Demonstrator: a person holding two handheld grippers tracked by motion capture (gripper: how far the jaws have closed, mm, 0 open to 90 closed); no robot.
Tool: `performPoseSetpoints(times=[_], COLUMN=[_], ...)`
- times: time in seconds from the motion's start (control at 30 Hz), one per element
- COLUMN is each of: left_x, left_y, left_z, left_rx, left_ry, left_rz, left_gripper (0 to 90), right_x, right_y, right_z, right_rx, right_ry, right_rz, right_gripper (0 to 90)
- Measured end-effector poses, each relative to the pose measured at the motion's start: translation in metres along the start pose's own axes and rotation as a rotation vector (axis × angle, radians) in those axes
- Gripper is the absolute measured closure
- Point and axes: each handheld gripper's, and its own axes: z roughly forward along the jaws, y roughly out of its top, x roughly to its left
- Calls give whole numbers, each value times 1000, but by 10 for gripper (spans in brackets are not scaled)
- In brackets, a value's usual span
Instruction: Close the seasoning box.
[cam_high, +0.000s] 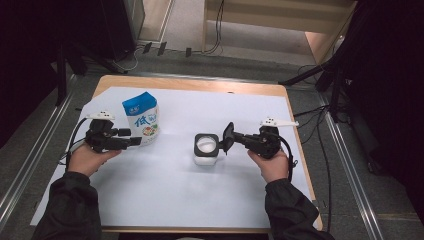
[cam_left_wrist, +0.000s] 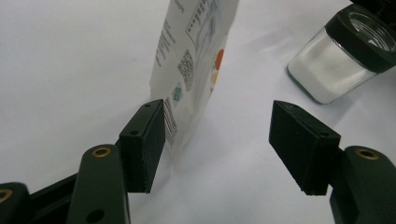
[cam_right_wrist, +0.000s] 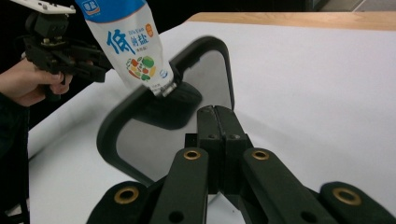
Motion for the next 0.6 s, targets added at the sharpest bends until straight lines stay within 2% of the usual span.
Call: performPoseSetpoints(times=[0.17,0.4,0.5,0.6], left_x=[-4,-5,-5,-5], left_y=[-3,-3,-3,-3], left_z=[-3,-1,-1,0], left_rx=[3,7,-8,-9], left_ry=[3,1,0,-5], left_rz=[8,10,26,25], left_gripper=[375,375,377,376], right_x=[0,1,2,5], right_y=[5,8,9,10], right_z=[3,7,9,12], right_rx=[-6,-5,-6,-2], right_ry=[5,8,16,16], right_rz=[15,6,6,1], right_gripper=[900,900,900,900])
